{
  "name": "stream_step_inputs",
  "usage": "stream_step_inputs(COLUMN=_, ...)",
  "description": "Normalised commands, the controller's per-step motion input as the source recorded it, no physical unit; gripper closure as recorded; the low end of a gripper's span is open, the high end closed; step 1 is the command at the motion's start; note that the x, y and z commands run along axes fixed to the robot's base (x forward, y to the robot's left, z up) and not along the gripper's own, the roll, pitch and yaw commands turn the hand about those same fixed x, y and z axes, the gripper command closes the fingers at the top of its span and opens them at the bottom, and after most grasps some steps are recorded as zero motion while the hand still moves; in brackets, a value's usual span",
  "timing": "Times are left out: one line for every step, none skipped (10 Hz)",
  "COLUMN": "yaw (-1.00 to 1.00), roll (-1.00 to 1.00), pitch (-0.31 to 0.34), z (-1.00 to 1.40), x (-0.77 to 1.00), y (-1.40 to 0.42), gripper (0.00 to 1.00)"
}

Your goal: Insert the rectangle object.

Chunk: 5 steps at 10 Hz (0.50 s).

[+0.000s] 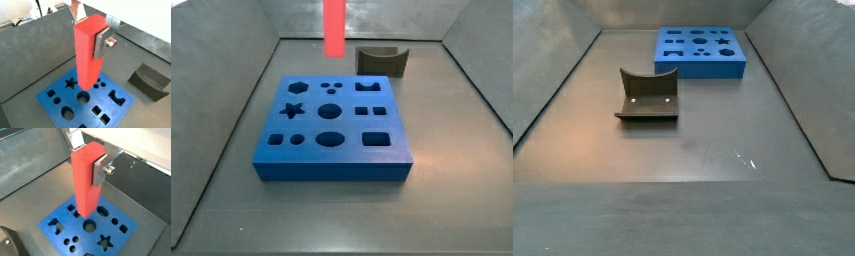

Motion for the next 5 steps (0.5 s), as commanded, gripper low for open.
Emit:
stream_step_inputs(yaw=-0.91, roll=-0.01, pitch=0.0, z=-0.27, x=0.08, y=-0.14, gripper=1.0)
stream_step_inputs(yaw=-0.88, roll=-0.03, pitch=0.0, z=-0.23, x=0.11, y=-0.15, gripper=1.0)
stream_step_inputs(yaw=-0.83, roll=-0.05, pitch=0.0, z=-0.18, x=0.17, y=-0.15, gripper=1.0)
stream_step_inputs(yaw=-0.78, roll=-0.06, pitch=0.0, z=-0.17, x=0.23, y=-0.16, gripper=1.0)
stream_step_inputs(yaw=-0.76, roll=-0.06, pitch=0.0, z=-0.18, x=0.27, y=-0.16, gripper=1.0)
